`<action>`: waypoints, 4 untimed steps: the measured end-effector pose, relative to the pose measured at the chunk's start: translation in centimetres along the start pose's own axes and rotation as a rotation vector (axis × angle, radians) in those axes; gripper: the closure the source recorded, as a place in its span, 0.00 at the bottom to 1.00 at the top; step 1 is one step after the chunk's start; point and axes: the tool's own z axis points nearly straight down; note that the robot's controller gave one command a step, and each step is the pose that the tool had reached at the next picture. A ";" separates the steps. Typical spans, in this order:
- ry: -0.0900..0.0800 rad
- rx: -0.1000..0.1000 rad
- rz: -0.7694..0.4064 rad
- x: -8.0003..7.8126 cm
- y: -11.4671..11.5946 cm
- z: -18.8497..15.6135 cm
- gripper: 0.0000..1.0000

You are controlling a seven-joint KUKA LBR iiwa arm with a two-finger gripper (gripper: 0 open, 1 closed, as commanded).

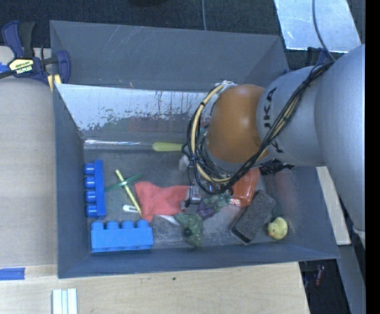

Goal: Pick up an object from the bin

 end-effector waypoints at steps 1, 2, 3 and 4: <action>0.001 0.001 -0.180 1.0 -2.2 -0.1 1.00; 0.001 0.001 -0.181 1.0 -2.2 -0.1 1.00; 0.008 0.002 -0.172 0.7 -1.3 -6.3 1.00; 0.011 0.002 -0.162 0.2 -1.6 -13.8 1.00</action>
Offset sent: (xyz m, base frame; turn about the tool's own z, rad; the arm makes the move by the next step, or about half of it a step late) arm 0.0000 0.0000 0.0000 0.0000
